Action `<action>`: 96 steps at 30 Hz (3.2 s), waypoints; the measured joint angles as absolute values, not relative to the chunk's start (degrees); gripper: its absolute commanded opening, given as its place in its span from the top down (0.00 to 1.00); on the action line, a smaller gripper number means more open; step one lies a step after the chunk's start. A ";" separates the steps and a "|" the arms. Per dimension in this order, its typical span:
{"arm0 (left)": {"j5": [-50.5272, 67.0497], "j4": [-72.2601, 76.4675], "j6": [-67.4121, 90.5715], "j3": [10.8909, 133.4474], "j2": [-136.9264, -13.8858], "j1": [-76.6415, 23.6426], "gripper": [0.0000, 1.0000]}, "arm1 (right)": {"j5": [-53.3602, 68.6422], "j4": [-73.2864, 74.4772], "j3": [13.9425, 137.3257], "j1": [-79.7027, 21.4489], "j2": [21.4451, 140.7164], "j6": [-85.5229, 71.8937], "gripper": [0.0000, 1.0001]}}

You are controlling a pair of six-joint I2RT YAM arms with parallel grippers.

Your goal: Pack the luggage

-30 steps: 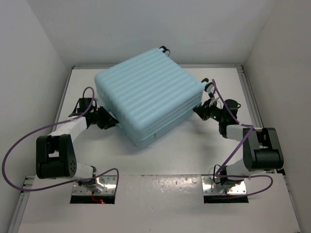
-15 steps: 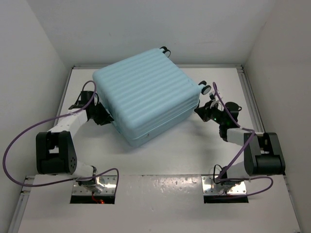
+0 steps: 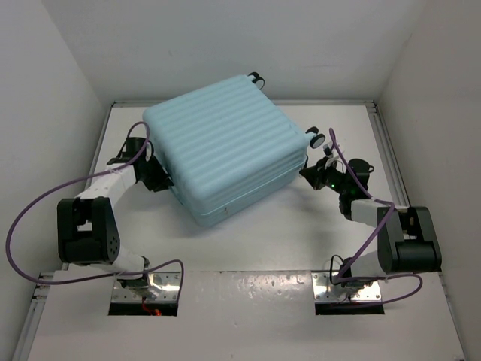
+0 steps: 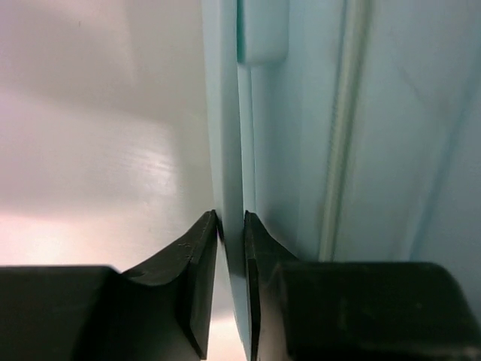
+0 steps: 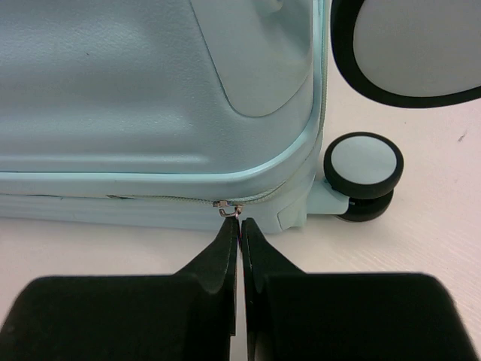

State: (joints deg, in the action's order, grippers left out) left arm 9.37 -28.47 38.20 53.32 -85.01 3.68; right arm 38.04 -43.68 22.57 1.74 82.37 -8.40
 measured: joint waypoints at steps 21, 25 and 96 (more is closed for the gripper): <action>9.26 -26.28 36.49 55.11 -90.24 4.95 1.00 | 34.46 -45.80 21.96 1.83 82.87 -6.26 1.00; 10.98 -27.16 34.24 56.99 -92.29 6.61 1.00 | 35.00 -46.52 21.98 2.83 83.46 -7.20 1.00; 3.99 -22.09 16.25 93.06 -121.36 9.28 0.23 | 30.85 -50.89 93.30 1.04 148.79 -23.97 0.43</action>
State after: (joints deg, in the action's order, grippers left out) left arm 3.99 -22.09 16.25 93.06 -121.36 9.28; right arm 30.85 -50.89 93.30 1.04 148.79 -23.97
